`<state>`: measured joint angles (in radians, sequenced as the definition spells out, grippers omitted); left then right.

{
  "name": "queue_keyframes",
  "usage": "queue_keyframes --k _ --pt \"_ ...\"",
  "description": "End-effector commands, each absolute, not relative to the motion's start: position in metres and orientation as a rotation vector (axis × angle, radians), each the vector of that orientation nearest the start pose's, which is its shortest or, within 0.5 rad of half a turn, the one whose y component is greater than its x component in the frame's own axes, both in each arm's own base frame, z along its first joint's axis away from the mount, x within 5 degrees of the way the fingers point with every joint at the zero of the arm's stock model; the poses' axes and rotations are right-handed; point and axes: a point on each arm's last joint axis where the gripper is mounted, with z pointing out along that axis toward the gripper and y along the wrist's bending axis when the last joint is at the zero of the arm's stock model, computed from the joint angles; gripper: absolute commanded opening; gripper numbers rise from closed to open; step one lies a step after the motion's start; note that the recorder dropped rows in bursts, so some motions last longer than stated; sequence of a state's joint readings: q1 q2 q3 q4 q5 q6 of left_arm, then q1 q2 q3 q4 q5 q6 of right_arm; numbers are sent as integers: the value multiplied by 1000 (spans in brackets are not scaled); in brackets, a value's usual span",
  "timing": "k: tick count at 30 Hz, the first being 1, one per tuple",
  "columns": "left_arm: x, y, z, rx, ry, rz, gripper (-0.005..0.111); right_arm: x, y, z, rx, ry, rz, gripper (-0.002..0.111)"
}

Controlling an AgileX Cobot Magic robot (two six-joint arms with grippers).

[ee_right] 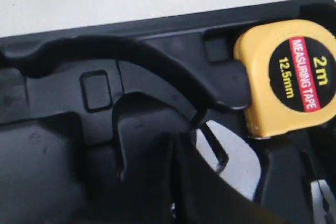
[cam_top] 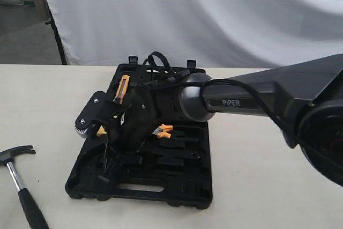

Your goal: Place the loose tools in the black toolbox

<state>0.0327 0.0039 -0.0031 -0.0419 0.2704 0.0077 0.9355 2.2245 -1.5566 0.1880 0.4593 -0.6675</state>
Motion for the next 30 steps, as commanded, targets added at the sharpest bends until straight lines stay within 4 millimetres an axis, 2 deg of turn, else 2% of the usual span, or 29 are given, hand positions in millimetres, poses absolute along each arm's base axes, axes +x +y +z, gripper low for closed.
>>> queue_keyframes --k 1,4,9,12,15,24,27,30 --pt "55 0 189 -45 1752 -17 1 271 379 108 -1800 2001 241 0" --pt "55 0 189 -45 1752 -17 1 271 379 123 -1782 1977 247 0" --pt "55 0 189 -45 1752 -17 1 270 378 161 -1729 1912 264 0" --pt "55 0 189 -45 1752 -17 1 270 377 173 -1706 1886 268 0" --pt "55 0 189 -45 1752 -17 1 271 377 168 -1710 1895 266 0" --pt "55 0 189 -45 1752 -17 1 292 363 114 -1715 2065 231 0" --pt "55 0 189 -45 1752 -17 1 290 361 111 -1737 2088 230 0" --pt "55 0 189 -45 1752 -17 1 289 361 122 -1729 2075 234 0"
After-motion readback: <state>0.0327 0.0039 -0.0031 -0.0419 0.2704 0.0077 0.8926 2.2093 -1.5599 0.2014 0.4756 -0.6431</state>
